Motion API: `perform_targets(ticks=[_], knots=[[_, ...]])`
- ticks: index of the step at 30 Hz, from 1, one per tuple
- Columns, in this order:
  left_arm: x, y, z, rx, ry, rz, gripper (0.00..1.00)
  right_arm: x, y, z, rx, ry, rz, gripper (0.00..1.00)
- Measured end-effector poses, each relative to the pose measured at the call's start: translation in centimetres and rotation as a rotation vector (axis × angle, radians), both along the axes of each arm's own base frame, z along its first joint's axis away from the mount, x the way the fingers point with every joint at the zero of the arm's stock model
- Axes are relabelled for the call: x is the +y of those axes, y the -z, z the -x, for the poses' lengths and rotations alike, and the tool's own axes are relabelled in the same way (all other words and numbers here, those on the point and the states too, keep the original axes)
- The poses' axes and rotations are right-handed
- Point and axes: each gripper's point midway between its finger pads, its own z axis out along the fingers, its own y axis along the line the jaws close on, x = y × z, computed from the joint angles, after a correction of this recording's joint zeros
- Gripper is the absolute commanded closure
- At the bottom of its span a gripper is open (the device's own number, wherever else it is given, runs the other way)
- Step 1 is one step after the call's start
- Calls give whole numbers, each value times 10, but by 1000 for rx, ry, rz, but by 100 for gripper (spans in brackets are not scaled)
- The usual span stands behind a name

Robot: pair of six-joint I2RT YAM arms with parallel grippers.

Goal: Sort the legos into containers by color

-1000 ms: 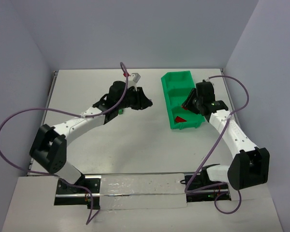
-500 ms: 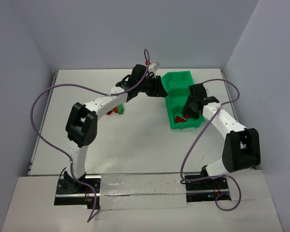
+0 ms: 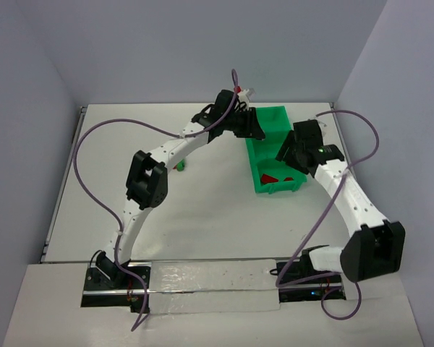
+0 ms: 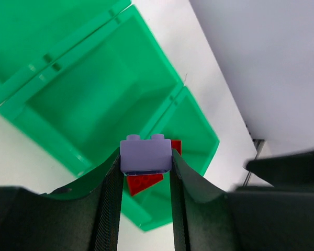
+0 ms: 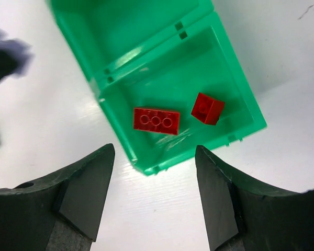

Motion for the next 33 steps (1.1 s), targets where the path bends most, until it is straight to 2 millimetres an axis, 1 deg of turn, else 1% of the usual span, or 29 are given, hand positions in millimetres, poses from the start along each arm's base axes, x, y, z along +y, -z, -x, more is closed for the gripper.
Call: perform_targets(ticks=[4, 6, 7, 9, 10, 12, 13, 14, 17, 18, 22, 28, 31, 33], knots=[[-19, 10, -4, 28, -3, 31, 100, -4, -43, 12, -135, 30, -32, 29], [-26, 21, -5, 54, -10, 39, 100, -6, -63, 20, -206, 37, -50, 30], [-28, 27, -6, 65, -14, 43, 99, -7, -70, 25, -233, 40, -57, 29], [-32, 40, -8, 85, -30, 41, 91, -8, -82, 35, -280, 42, -70, 29], [-34, 45, -10, 89, -39, 42, 78, -9, -86, 39, -300, 43, -75, 29], [-37, 55, -14, 101, -57, 45, 64, -10, -92, 44, -325, 43, -81, 29], [-38, 59, -16, 105, -66, 47, 52, -10, -94, 46, -332, 43, -82, 29], [-39, 63, -18, 109, -75, 50, 42, -10, -95, 46, -334, 42, -82, 29], [-41, 67, -22, 112, -95, 59, 23, -9, -90, 45, -317, 35, -80, 29], [-41, 67, -24, 113, -103, 62, 19, -9, -88, 44, -309, 33, -79, 29], [-43, 61, -28, 97, -115, 78, 13, -6, -81, 41, -283, 19, -80, 29], [-41, 55, -30, 60, -113, 71, 13, -4, -77, 39, -267, 5, -78, 29], [-36, 40, -27, 34, -111, 65, 13, -3, -76, 39, -260, 0, -77, 29], [-23, 27, -20, 14, -123, 32, 13, -2, -74, 38, -255, -9, -75, 29]])
